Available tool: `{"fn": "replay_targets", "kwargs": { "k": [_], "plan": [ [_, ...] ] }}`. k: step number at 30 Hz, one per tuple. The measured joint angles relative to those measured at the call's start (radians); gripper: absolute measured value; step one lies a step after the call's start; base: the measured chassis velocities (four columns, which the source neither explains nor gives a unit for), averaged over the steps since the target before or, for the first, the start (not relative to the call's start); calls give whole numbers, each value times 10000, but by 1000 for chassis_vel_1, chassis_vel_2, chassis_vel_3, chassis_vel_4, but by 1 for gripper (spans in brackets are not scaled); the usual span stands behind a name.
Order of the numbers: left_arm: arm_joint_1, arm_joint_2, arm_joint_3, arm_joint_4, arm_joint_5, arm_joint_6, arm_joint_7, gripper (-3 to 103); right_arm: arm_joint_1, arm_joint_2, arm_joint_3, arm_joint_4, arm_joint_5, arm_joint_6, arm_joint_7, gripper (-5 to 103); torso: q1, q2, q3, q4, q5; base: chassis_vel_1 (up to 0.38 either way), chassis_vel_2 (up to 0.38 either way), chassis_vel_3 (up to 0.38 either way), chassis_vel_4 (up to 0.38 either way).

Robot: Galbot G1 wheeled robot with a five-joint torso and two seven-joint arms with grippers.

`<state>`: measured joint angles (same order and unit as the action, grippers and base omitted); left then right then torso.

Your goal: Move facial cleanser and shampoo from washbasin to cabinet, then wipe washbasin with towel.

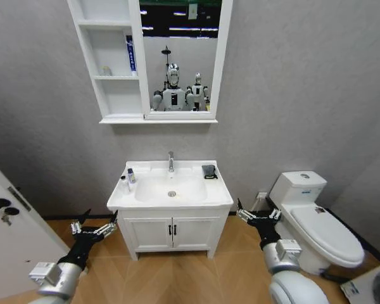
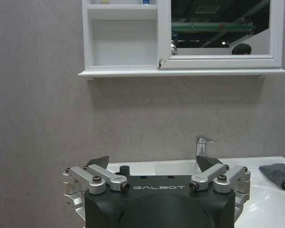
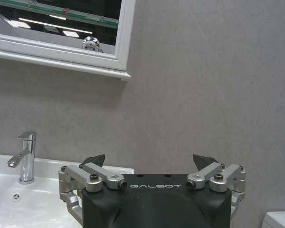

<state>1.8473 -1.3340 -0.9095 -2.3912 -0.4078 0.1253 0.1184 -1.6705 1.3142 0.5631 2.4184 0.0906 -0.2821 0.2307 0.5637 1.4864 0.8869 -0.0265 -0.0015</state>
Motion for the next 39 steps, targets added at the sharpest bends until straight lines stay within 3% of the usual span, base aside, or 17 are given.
{"fn": "replay_targets", "kwargs": {
  "k": [3, 6, 19, 39],
  "plan": [
    [-23, -35, 48, 8, 0, -10, -32, 100, 67, 0, -2, -79, -1, -10, 4, 100, 6, -2, 2, 4, 27, -289, 308, 285, -306],
    [-97, -55, 110, 49, -1, -12, -126, 100, 172, -6, 3, -178, 2, -13, 26, 100, 11, -4, 3, 2, 10, -217, 213, 172, -163],
    [-1106, 234, 711, 1044, 603, 202, -567, 100, 1070, -168, 43, -892, 229, -41, 68, 100, -16, 7, -4, 3, 15, 22, -4, -31, 17],
    [-3534, 1101, 1841, 4200, 713, 550, -765, 100, 2157, -373, 101, -1796, 664, -21, 82, 100, -1, 1, 1, 2, 14, 0, 0, 0, 0]
  ]
}}
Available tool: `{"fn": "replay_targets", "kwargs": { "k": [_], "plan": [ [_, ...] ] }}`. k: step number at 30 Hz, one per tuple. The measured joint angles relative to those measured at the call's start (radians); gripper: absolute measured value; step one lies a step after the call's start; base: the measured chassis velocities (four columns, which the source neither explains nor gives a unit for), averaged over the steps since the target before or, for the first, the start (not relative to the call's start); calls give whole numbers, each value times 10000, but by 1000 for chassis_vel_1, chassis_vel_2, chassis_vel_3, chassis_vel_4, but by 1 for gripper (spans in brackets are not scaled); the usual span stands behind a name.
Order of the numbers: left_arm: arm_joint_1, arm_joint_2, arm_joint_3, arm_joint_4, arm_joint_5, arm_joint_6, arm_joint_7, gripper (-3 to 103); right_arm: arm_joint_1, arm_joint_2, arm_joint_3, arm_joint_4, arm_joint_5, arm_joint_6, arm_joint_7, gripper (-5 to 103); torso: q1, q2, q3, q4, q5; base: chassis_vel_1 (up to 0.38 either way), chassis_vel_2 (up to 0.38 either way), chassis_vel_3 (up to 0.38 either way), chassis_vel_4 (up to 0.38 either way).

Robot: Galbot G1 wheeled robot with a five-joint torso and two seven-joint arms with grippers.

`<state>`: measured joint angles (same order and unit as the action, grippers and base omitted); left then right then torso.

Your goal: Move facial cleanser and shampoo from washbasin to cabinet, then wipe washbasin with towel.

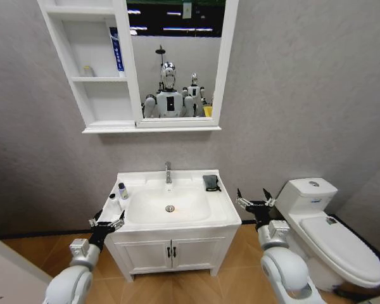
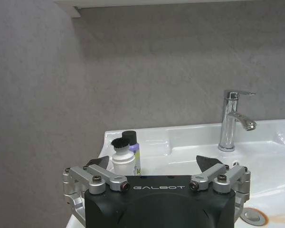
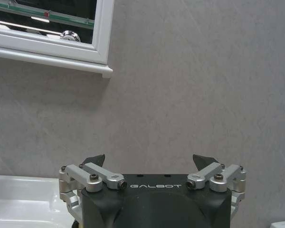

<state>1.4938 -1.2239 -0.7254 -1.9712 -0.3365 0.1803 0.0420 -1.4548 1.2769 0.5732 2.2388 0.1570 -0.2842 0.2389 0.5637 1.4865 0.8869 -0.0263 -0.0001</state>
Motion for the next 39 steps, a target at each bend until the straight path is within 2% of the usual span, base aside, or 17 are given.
{"fn": "replay_targets", "kwargs": {
  "k": [7, 11, 22, 29, 31, 33, 34, 36, 39],
  "plan": [
    [-1245, 254, 910, 1649, -4, -38, -95, 100, 42, -78, 88, -216, 18, 148, 51, 100, 0, 0, 0, 0, 1, 0, 0, 0, 0],
    [-1901, 241, 1097, 2399, -8, -40, -254, 100, -27, -63, 109, -241, 4, 268, 105, 100, 0, 0, 0, -1, 1, 0, 0, 0, 0],
    [-2746, 216, 941, 3347, -2, -63, -589, 100, -29, -120, 108, -342, -14, 401, 114, 100, -2, -1, -1, 0, 1, 0, 0, 0, 0],
    [-3053, 227, 1070, 3519, 3, -63, -668, 100, -63, -110, 73, -353, -43, 401, 144, 100, -1, 0, 0, -1, 1, 0, 0, 0, 0],
    [-3115, 227, 1091, 3558, 14, -70, -668, 103, -66, -98, 52, -353, -62, 408, 168, 100, -1, 0, -1, 0, 1, 0, 0, 0, 0],
    [-3167, 228, 1122, 3605, 33, -100, -668, 94, -69, -79, 40, -372, -92, 435, 209, 100, -2, 0, -1, 0, 0, 0, 0, 0, 0],
    [-3167, 228, 1122, 3605, 33, -100, -668, 94, -69, -79, 40, -372, -92, 435, 209, 100, -2, 0, -1, 0, 0, 0, 0, 0, 0],
    [-3173, 236, 1125, 3625, 33, -109, -666, 84, -84, -72, 37, -373, -95, 437, 217, 100, -1, 0, 0, 0, 1, 0, 0, 0, 0],
    [-3175, 232, 1119, 3642, 33, -114, -663, 78, -92, -66, 35, -374, -97, 439, 219, 100, -2, 0, -1, 0, 1, 0, 0, 0, 0]
  ]
}}
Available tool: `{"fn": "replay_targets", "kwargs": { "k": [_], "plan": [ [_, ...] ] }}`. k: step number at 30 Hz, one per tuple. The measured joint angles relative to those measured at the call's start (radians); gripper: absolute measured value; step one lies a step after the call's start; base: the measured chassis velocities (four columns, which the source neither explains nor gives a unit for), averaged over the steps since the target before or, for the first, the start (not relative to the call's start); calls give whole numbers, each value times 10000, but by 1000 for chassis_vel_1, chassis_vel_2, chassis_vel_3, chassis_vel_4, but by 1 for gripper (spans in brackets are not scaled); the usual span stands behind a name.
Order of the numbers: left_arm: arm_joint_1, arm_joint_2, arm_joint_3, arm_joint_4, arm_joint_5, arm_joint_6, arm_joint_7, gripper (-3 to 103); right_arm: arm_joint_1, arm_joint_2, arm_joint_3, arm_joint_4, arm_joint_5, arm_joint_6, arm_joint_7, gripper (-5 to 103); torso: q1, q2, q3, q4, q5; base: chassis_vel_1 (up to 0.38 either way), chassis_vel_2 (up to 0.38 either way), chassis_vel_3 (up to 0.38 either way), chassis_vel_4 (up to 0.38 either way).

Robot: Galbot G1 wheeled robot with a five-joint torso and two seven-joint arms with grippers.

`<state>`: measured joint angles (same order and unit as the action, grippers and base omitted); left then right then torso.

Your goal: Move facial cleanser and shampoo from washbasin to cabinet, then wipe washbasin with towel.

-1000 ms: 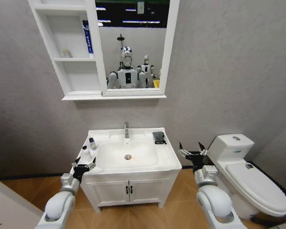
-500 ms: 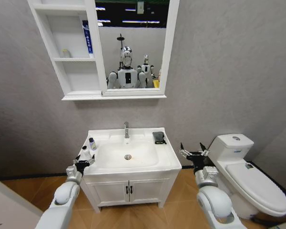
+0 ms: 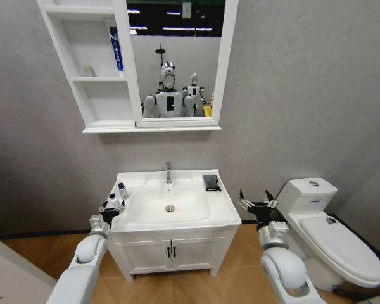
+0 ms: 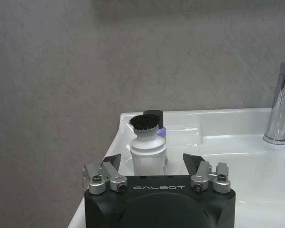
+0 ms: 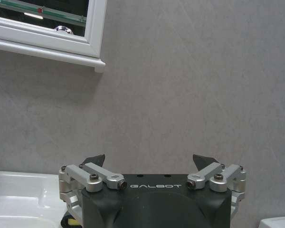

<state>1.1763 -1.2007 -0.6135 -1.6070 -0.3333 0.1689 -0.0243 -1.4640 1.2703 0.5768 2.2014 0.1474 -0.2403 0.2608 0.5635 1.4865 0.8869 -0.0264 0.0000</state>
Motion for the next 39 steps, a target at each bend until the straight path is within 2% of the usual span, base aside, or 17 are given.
{"fn": "replay_targets", "kwargs": {
  "k": [3, 7, 8, 13, 16, 17, 19, 22, 23, 26, 29, 30, 34, 35, 37, 38, 39],
  "plan": [
    [-18, -11, -26, 20, -5, -4, 2, 57, 11, -10, -2, 0, 0, 0, 4, 100, 0, 0, 0, 0, 0, 0, 0, 0, 0],
    [-9, -6, -40, -1, -15, -5, 3, 51, 28, -23, -3, 4, 4, 0, 12, 100, 0, 0, 0, 0, 0, 0, 0, 0, 0],
    [63, 43, -64, -153, -99, 9, 0, 40, 37, -32, -3, 8, 7, 1, 17, 100, 0, 0, 0, 0, -2, 0, 0, 0, 0],
    [547, 384, -268, -1142, -631, 242, -196, 33, 64, -42, -22, 2, 10, 1, 20, 100, 0, 0, 0, 0, -1, 0, 0, 0, 0],
    [1218, 869, -628, -2802, -1230, 569, -603, 32, 82, -23, -95, -16, -11, 1, 18, 100, 0, 1, -2, 0, 2, 0, 0, 0, 0],
    [1218, 869, -628, -2802, -1230, 569, -603, 32, 82, -23, -95, -16, -11, 1, 18, 100, 0, 1, -2, 0, 2, 0, 0, 0, 0],
    [1448, 1134, -759, -3516, -1537, 796, -941, 32, 85, -5, -124, -20, -40, 1, 11, 100, 0, 0, -2, 2, -1, 0, 0, 0, 0],
    [1436, 1832, -889, -4885, -2671, 1503, -2025, 32, 94, 30, -198, -47, -90, 14, -6, 100, -1, 1, -2, 3, 0, 0, 0, 0, 0],
    [1079, 2333, -893, -5459, -3468, 2001, -2631, 32, 100, 41, -238, -52, -105, 28, -14, 100, -1, 1, -2, 2, -2, 0, 0, 0, 0],
    [719, 2757, -867, -5733, -4011, 2342, -2955, 32, 100, 45, -258, -52, -114, 33, -16, 100, -1, 1, -2, 1, 0, 0, 0, 0, 0],
    [-641, 4112, -640, -5882, -5405, 3213, -3592, 32, 78, 41, -271, -19, -122, 46, -26, 100, 0, 1, -1, -3, 1, 0, 0, 0, 0],
    [-641, 4112, -640, -5882, -5405, 3213, -3592, 32, 78, 41, -271, -19, -122, 46, -26, 100, 0, 1, -1, -3, 1, 0, 0, 0, 0],
    [-3368, 5541, 415, -4644, -6584, 3860, -3763, 32, 56, 33, -261, 93, -109, 73, -33, 100, 0, 1, 0, 1, 1, 0, 0, 0, 0],
    [-3368, 5541, 415, -4644, -6584, 3860, -3763, 32, 56, 33, -261, 93, -109, 73, -33, 100, 0, 1, 0, 1, 1, 0, 0, 0, 0],
    [-5414, 5854, 1432, -3653, -7252, 4078, -3804, 32, 13, -25, -256, 227, -68, 34, -33, 100, 1, 1, 0, -2, -2, 0, 0, 0, 0],
    [-5414, 5854, 1432, -3653, -7252, 4078, -3804, 32, 13, -25, -256, 227, -68, 34, -33, 100, 1, 1, 0, -2, -2, 0, 0, 0, 0],
    [-6299, 5870, 1889, -3159, -7540, 4192, -3795, 32, 6, -59, -241, 258, -53, 20, -31, 100, 0, 1, 1, -1, 3, 0, 0, 0, 0]
  ]
}}
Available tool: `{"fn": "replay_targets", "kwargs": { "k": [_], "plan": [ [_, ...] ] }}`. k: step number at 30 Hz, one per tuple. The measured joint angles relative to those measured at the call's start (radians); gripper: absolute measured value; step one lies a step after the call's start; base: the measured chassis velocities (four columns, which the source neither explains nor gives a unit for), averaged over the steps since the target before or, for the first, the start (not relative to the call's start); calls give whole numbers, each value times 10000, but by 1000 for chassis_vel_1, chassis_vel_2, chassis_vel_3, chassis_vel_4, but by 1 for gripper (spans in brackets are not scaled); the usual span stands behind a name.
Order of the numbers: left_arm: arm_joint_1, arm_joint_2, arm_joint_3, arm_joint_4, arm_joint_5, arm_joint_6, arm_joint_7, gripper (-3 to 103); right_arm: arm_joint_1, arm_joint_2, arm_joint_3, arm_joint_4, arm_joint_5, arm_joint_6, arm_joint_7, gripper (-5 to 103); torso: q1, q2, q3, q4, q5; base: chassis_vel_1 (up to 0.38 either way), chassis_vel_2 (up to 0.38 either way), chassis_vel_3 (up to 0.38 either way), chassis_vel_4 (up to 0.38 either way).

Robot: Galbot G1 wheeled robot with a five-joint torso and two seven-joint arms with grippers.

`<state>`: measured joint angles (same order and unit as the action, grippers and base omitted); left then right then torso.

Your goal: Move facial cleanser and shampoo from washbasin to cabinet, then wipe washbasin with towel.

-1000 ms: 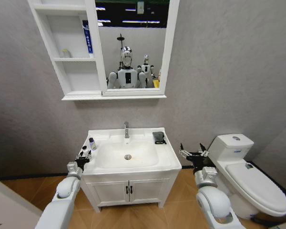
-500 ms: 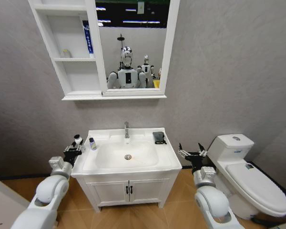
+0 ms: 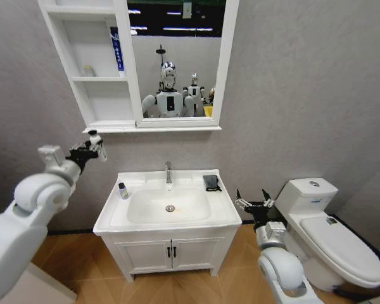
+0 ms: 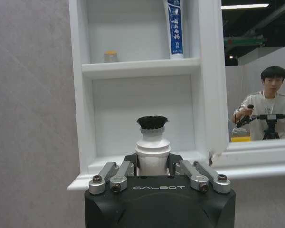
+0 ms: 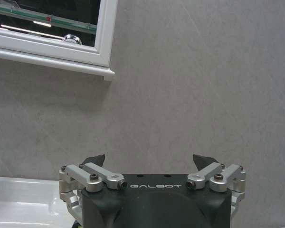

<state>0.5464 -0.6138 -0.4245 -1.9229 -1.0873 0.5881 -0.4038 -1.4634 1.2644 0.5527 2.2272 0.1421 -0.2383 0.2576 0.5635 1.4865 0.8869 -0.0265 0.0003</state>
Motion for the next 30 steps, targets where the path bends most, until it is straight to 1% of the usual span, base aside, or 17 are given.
{"fn": "replay_targets", "kwargs": {
  "k": [1, 2, 3, 4, 5, 7, 8, 9, 10, 12, 13, 15, 16, 18, 22, 27, 30],
  "plan": [
    [-672, -8, 329, 404, -137, 67, -3, 32, -3, -15, 22, 10, 13, -7, 2, 100, 1, 0, 1, 0, -6, 0, 0, 0, 0],
    [-672, -8, 329, 404, -137, 67, -3, 32, -3, -15, 22, 10, 13, -7, 2, 100, 1, 0, 1, 0, -6, 0, 0, 0, 0],
    [-2012, -81, 1017, 1272, -235, 165, 136, 32, -5, -17, 47, 28, 58, -22, 5, 100, 1, -1, 0, -1, -2, 0, 0, 0, 0],
    [-2012, -81, 1017, 1272, -235, 165, 136, 32, -5, -17, 47, 28, 58, -22, 5, 100, 1, -1, 0, -1, -2, 0, 0, 0, 0],
    [-2806, -174, 1551, 1910, -235, 211, 283, 32, -14, -8, 58, 34, 80, -36, 8, 100, 0, 0, -1, 1, 4, 0, 0, 0, 0],
    [-4019, -444, 2535, 3033, -143, 327, 548, 32, -44, 4, 62, 39, 99, -46, 10, 100, 2, -1, 1, 2, -12, 0, 0, 0, 0],
    [-4019, -444, 2535, 3033, -143, 327, 548, 32, -44, 4, 62, 39, 99, -46, 10, 100, 2, -1, 1, 2, -12, 0, 0, 0, 0],
    [-4730, -698, 3072, 3669, 80, 325, 723, 32, -50, -1, 61, 36, 106, -50, 10, 100, 1, -2, 1, 0, -4, 0, 0, 0, 0],
    [-4730, -698, 3072, 3669, 80, 325, 723, 32, -50, -1, 61, 36, 106, -50, 10, 100, 1, -2, 1, 0, -4, 0, 0, 0, 0],
    [-5669, -1223, 3695, 4615, 509, 204, 880, 32, -29, -24, 96, -5, 134, -55, 11, 100, 1, -1, 1, 2, -3, 0, 0, 0, 0],
    [-5669, -1223, 3695, 4615, 509, 204, 880, 32, -29, -24, 96, -5, 134, -55, 11, 100, 1, -1, 1, 2, -3, 0, 0, 0, 0],
    [-6415, -1978, 3969, 5763, 1125, 93, 1229, 32, 3, -25, 117, -8, 226, -119, 22, 100, 2, -1, 0, -1, -1, 0, 0, 0, 0],
    [-6415, -1978, 3969, 5763, 1125, 93, 1229, 32, 3, -25, 117, -8, 226, -119, 22, 100, 2, -1, 0, -1, -1, 0, 0, 0, 0],
    [-6867, -2554, 4066, 6690, 1657, 22, 1571, 32, 11, -4, 123, -18, 264, -139, 31, 100, 2, -2, 1, -2, -1, 0, 0, 0, 0],
    [-7226, -2984, 4256, 7493, 2033, 0, 1823, 32, -2, -4, 167, -17, 342, -145, 35, 100, 3, -2, 1, -2, -1, 0, 0, 0, 0],
    [-7348, -3188, 4331, 8011, 2308, 9, 2053, 32, 16, -42, 210, -56, 375, -145, 44, 100, 0, -1, -1, 3, -3, 0, 0, 0, 0],
    [-7497, -3440, 4315, 8668, 2786, -179, 2317, 32, 16, -51, 214, -85, 376, -145, 46, 100, 1, 0, 0, 2, -3, 0, 0, 0, 0]
  ]
}}
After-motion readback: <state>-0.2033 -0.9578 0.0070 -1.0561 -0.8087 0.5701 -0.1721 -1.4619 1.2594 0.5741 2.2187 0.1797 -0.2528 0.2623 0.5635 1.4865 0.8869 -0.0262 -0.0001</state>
